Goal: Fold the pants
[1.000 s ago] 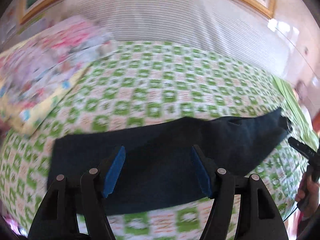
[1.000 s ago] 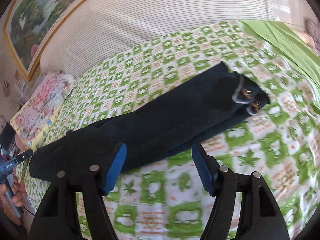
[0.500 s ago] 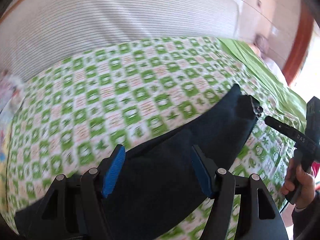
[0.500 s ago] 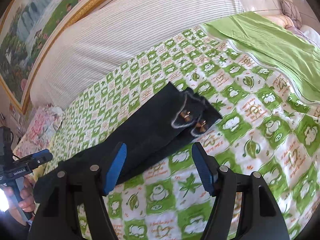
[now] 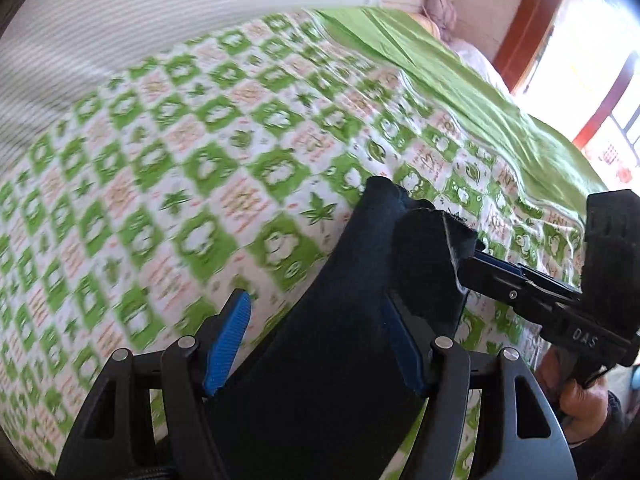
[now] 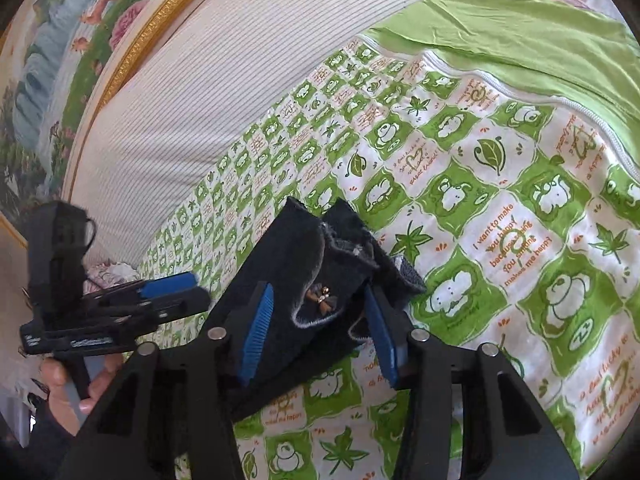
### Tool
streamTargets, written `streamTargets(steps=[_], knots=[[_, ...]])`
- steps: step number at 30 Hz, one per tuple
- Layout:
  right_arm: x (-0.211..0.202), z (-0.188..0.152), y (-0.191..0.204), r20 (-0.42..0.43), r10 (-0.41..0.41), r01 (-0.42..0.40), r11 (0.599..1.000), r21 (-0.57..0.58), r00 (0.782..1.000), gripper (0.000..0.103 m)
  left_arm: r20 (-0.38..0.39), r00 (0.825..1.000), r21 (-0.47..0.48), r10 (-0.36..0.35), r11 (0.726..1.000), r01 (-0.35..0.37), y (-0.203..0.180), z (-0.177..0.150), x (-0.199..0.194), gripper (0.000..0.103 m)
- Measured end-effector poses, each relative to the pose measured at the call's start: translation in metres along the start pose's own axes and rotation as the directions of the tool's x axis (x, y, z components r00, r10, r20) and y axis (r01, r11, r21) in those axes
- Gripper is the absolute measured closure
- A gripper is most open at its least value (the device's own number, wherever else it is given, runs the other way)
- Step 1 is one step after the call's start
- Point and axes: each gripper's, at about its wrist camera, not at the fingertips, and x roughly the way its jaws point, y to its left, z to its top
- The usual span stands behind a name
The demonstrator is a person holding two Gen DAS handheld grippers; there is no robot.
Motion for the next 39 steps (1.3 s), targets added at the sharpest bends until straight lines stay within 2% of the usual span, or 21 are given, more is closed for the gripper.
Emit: streamTargets(steps=[1, 2, 3, 6, 10, 13, 16, 18, 20, 23, 25, 27, 31, 33, 34, 39], knots=[[0.000, 0.000, -0.001, 0.001, 0.006, -0.006, 1.000, 0.000, 1.000, 0.076, -0.015, 1.000, 0.012, 0.005, 1.000, -0.005, -0.004, 0.004, 0.009, 0.039], [0.000, 0.000, -0.001, 0.000, 0.009, -0.009, 1.000, -0.002, 1.000, 0.094, -0.031, 0.999, 0.027, 0.004, 1.000, -0.003, -0.007, 0.008, 0.018, 0.062], [0.000, 0.000, -0.001, -0.001, 0.012, -0.012, 1.000, -0.007, 1.000, 0.094, -0.052, 0.999, 0.041, -0.009, 0.999, 0.011, -0.012, 0.012, 0.027, 0.091], [-0.009, 0.001, 0.001, 0.036, 0.023, -0.022, 0.999, -0.029, 0.999, 0.095, -0.037, 0.999, 0.068, -0.024, 0.997, 0.027, -0.024, 0.025, 0.033, 0.096], [-0.025, 0.001, 0.001, 0.076, 0.001, 0.003, 0.999, -0.053, 0.997, 0.095, -0.014, 0.999, 0.139, -0.038, 0.990, 0.039, -0.042, 0.041, 0.031, 0.096], [-0.028, 0.001, -0.008, 0.072, -0.022, 0.025, 0.999, -0.038, 0.997, 0.095, -0.048, 0.999, 0.174, 0.004, 0.985, 0.005, -0.050, 0.050, 0.045, 0.095], [-0.018, -0.001, -0.019, 0.014, -0.019, 0.019, 1.000, 0.008, 1.000, 0.094, -0.052, 0.998, 0.176, 0.020, 0.984, -0.011, -0.049, 0.051, 0.049, 0.088], [-0.017, -0.001, -0.020, 0.005, -0.039, 0.039, 0.999, 0.012, 0.999, 0.091, -0.053, 0.998, 0.182, 0.026, 0.983, -0.016, -0.048, 0.050, 0.048, 0.076], [-0.019, -0.001, -0.019, 0.014, -0.064, 0.064, 0.998, 0.012, 0.998, 0.078, -0.058, 0.998, 0.186, 0.035, 0.982, -0.024, -0.043, 0.048, 0.047, 0.072], [-0.023, -0.003, -0.019, 0.025, -0.085, 0.085, 0.996, 0.018, 0.996, 0.065, -0.086, 0.996, 0.185, 0.007, 0.983, 0.009, -0.042, 0.051, 0.054, 0.072], [-0.021, -0.004, -0.021, 0.016, -0.095, 0.094, 0.995, 0.036, 0.995, 0.065, -0.093, 0.996, 0.178, -0.013, 0.984, 0.029, -0.041, 0.052, 0.060, 0.073], [-0.018, -0.006, -0.029, -0.005, -0.060, 0.060, 0.996, 0.060, 0.998, 0.065, -0.100, 0.994, 0.156, -0.050, 0.986, 0.066, -0.040, 0.057, 0.066, 0.079], [-0.012, -0.006, -0.037, -0.029, -0.001, 0.004, 0.997, 0.077, 1.000, 0.065, -0.100, 0.991, 0.153, -0.090, 0.983, 0.105, -0.040, 0.057, 0.069, 0.085], [-0.010, -0.005, -0.038, -0.035, 0.008, -0.006, 0.997, 0.076, 0.999, 0.075, -0.084, 0.990, 0.145, -0.114, 0.981, 0.125, -0.038, 0.055, 0.064, 0.094], [-0.010, -0.005, -0.038, -0.035, 0.018, -0.016, 0.997, 0.073, 0.999, 0.087, -0.075, 0.990, 0.143, -0.121, 0.981, 0.131, -0.040, 0.054, 0.062, 0.094], [-0.025, -0.008, -0.023, 0.008, 0.083, -0.083, 0.996, 0.039, 0.997, 0.088, -0.007, 0.983, 0.085, -0.184, 0.979, 0.184, -0.029, 0.045, 0.033, 0.095]])
